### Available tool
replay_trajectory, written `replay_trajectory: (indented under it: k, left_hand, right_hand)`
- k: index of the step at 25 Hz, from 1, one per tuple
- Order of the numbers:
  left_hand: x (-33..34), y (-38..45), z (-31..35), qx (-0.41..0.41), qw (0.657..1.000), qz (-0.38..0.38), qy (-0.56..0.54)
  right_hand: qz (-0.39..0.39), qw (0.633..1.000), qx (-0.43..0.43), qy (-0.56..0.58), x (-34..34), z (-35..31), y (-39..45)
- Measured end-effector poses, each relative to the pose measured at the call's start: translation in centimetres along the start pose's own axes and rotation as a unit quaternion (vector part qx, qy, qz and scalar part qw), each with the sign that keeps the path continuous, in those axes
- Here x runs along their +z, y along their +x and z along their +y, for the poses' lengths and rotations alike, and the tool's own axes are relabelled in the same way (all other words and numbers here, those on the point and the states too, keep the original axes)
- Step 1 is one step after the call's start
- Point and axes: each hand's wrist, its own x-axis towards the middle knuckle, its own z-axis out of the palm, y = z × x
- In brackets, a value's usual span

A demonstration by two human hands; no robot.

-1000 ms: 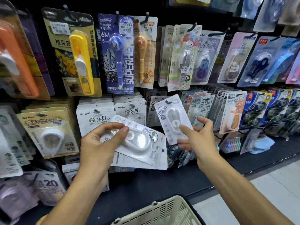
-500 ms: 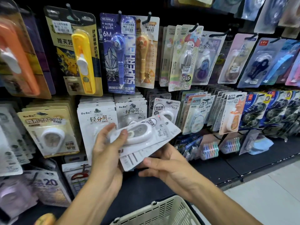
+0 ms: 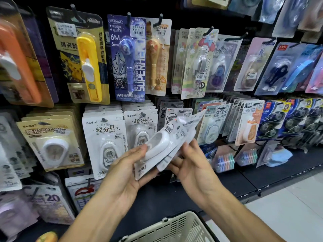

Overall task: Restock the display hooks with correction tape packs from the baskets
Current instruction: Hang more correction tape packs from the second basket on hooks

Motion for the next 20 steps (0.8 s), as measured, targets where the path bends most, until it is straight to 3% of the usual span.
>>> replay_trajectory:
  k: [3,5,8,10,12,16,19,20]
  left_hand:
    - [-0.8,0.4,1.2,0.131,0.978,0.136,0.092]
    - [-1.0,0.1,2.0,0.215,0.955,0.165,0.122]
    - [-0.8,-0.7,2.3,0.305,0.929,0.143,0.153]
    - [-0.5,-0.8,1.8,0.318,0.927,0.116,0.164]
    - [-0.1,-0.7,1.4,0.302,0.936,0.099,0.150]
    - [0.1,-0.3,1.0,0.245,0.962,0.084,0.082]
    - [0.0,0.0,0.9,0.175,0.982,0.065,0.009]
    - [0.1,0.1,0.8,0.153,0.987,0.058,0.002]
  right_hand:
    - [0.164,0.973,-0.052,-0.154,-1.3,-1.8,1.4]
    - [0.253,0.904,-0.073,-0.336,-2.3,-2.8,2.1]
    - [0.267,0.846,-0.089,-0.454,-2.6,-3.2,2.4]
    - [0.260,0.818,-0.113,-0.501,-2.6,-3.0,2.3]
    - [0.244,0.825,-0.117,-0.497,-3.0,-2.9,2.5]
    - [0.222,0.877,-0.046,-0.423,-3.8,-3.0,2.9]
    - [0.203,0.867,-0.021,-0.455,-2.7,-2.8,1.9]
    - [0.158,0.897,-0.005,-0.412,-2.2,-2.3,1.5]
